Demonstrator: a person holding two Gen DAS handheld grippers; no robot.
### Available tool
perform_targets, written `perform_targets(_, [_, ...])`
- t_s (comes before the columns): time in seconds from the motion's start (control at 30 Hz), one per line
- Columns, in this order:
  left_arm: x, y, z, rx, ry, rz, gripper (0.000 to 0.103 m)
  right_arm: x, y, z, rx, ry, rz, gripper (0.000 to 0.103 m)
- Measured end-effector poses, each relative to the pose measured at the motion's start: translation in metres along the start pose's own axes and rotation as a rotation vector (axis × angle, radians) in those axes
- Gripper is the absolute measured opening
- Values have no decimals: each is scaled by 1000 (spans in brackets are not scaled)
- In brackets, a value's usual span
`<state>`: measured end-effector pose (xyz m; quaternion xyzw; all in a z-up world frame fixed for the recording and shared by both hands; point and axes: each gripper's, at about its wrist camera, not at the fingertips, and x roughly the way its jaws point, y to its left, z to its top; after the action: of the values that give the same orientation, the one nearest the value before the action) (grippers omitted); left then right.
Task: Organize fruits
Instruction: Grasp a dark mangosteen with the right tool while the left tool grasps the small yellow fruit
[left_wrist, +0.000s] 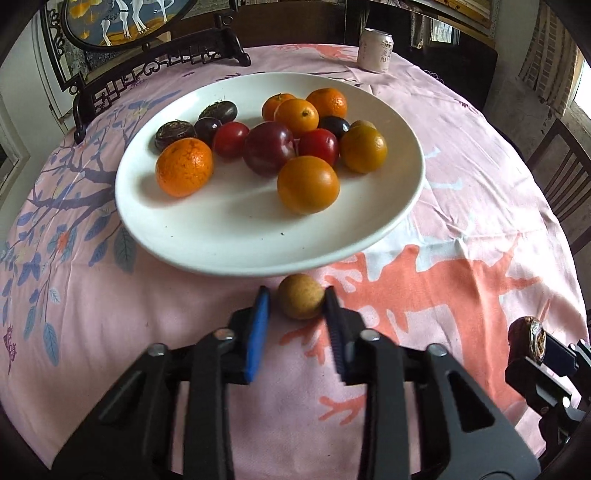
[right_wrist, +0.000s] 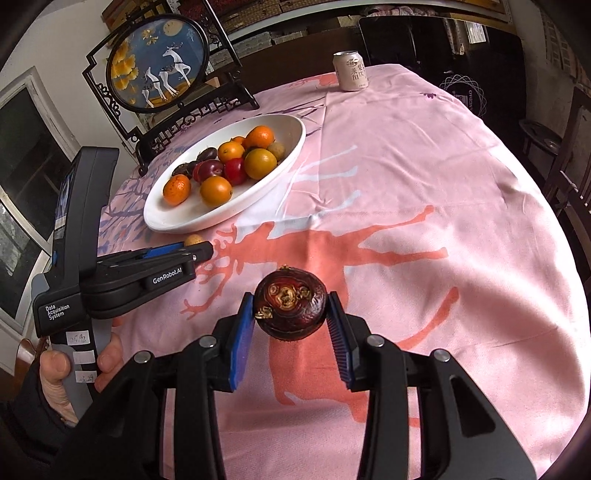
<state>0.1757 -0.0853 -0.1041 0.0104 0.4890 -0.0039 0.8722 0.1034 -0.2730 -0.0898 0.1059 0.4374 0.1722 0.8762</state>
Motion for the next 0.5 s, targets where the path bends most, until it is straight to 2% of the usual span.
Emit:
perform_targets(0.23, [-20, 12, -20, -1, 6, -75, 25, -3, 14, 3, -19, -7, -6, 40])
perform_targets(0.5, [-63, 56, -37, -37, -58, -148, 25, 10, 63, 8, -95, 28, 17, 40])
